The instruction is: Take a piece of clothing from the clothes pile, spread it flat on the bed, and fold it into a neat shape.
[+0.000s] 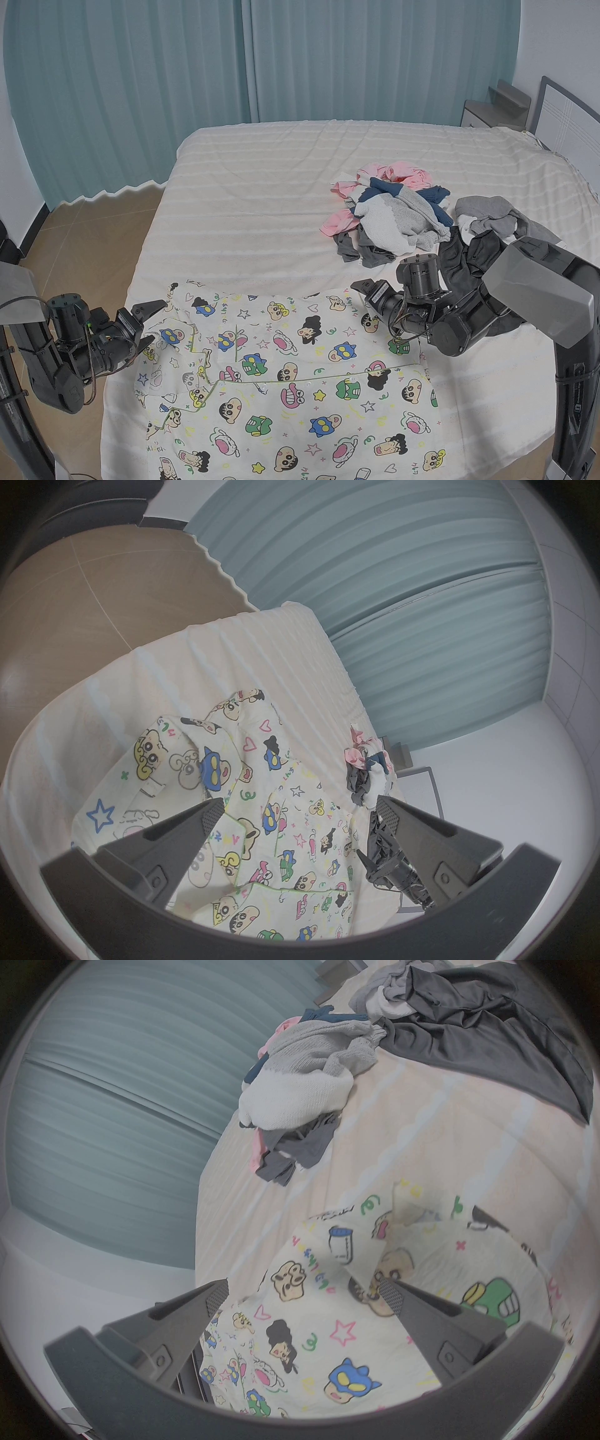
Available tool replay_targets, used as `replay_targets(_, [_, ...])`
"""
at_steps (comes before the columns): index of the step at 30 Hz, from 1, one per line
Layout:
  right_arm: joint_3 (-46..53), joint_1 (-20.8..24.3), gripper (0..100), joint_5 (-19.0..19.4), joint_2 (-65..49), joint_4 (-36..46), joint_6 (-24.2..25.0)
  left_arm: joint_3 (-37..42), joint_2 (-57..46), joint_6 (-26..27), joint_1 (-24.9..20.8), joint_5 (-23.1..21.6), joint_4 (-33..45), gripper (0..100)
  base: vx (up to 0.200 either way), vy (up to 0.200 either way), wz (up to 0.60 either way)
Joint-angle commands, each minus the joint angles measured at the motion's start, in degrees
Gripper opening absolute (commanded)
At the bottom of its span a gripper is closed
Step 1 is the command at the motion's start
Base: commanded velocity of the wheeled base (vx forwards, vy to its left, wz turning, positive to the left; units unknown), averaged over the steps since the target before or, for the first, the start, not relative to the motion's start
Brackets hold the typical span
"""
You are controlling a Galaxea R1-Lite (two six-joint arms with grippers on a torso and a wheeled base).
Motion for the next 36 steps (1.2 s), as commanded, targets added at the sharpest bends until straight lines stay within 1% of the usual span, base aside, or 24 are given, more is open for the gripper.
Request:
replay_targets(1, [0.66, 1.91, 100, -0.11, -1.05, 0.02, 0.43, 1.68, 3.65, 0.03, 0.14, 0.17, -1.48, 100, 0.0, 0.0, 0.0])
replay_targets(7, [-0.22, 2.27, 100, -0.11, -0.25, 0.02, 0.43, 1.68, 3.65, 0.11, 0.14, 0.17, -1.48, 100, 0.0, 0.0, 0.0])
replay_targets(10, [-0.14, 3.41, 100, -0.2, -0.08, 0.02, 0.43, 1.68, 3.92, 0.11, 0.14, 0.17, -1.48, 100, 0.0, 0.0, 0.0])
replay_targets(14, [-2.42, 3.67, 100, -0.64, 2.56, -0.07, 0.52, 1.68, 4.01, 0.2, 0.14, 0.17, -1.48, 100, 0.0, 0.0, 0.0])
replay_targets(16, [-4.18, 3.76, 100, -2.66, 4.14, -0.07, 0.43, 1.68, 4.01, 0.2, 0.14, 0.26, -1.48, 100, 0.0, 0.0, 0.0])
replay_targets(17, [-4.27, 3.76, 100, -2.75, 4.32, 0.02, 0.43, 1.68, 4.01, 0.2, 0.14, 0.26, -1.57, 100, 0.0, 0.0, 0.0])
replay_targets(18, [-6.02, 3.76, 100, -5.03, 5.55, 0.02, 0.35, 1.68, 4.01, 0.2, 0.14, 0.26, -1.57, 100, 0.0, 0.0, 0.0])
replay_targets(20, [-8.05, 3.76, 100, -8.02, 6.78, 0.11, -0.18, 1.68, 4.01, 0.2, 0.14, 0.26, -1.57, 100, 0.0, 0.0, 0.0])
replay_targets(22, [-9.28, 3.32, 100, -10.04, 8.01, 0.11, -2.11, 1.68, 4.01, 0.2, 0.14, 0.35, -1.57, 100, 0.0, 0.0, 0.0])
replay_targets(24, [-9.98, 2.88, 100, -11.62, 9.76, -0.77, -5.37, 1.68, 4.01, 0.2, 0.14, 0.35, -1.57, 100, 0.0, 0.0, 0.0])
replay_targets(26, [-10.51, 2.27, 100, -13.29, 10.38, -1.47, -6.86, 1.68, 4.01, 0.2, 0.14, 0.35, -1.57, 100, 0.0, 0.0, 0.0])
replay_targets(27, [-10.86, 1.91, 100, -14.44, 10.64, -2.44, -7.56, 1.68, 4.01, 0.2, 0.14, 0.35, -1.57, 100, 0.0, 0.0, 0.0])
replay_targets(29, [-10.95, 1.21, 100, -15.49, 10.82, -5.16, -9.15, 1.68, 4.01, 0.29, 0.14, 0.35, -1.57, 100, 0.0, 0.0, 0.0])
replay_targets(30, [-10.95, 1.04, 100, -15.58, 10.82, -5.69, -9.5, 1.68, 4.01, 0.2, 0.14, 0.35, -1.57, 100, 0.0, 0.0, 0.0])
replay_targets(31, [-10.86, 0.24, 100, -15.84, 10.82, -9.65, -12.05, 1.68, 4.01, 0.29, 0.14, 0.35, -1.48, 100, 0.0, 0.0, 0.0])
replay_targets(35, [-10.33, -1.34, 100, -15.67, 10.73, -19.84, -18.2, 1.68, 4.09, 0.29, 0.14, 0.35, -1.57, 100, 0.0, 0.0, 0.0])
replay_targets(36, [-10.33, -1.34, 100, -15.67, 10.73, -19.84, -18.2, 1.68, 4.09, 0.29, 0.14, 0.35, -1.57, 100, 0.0, 0.0, 0.0])
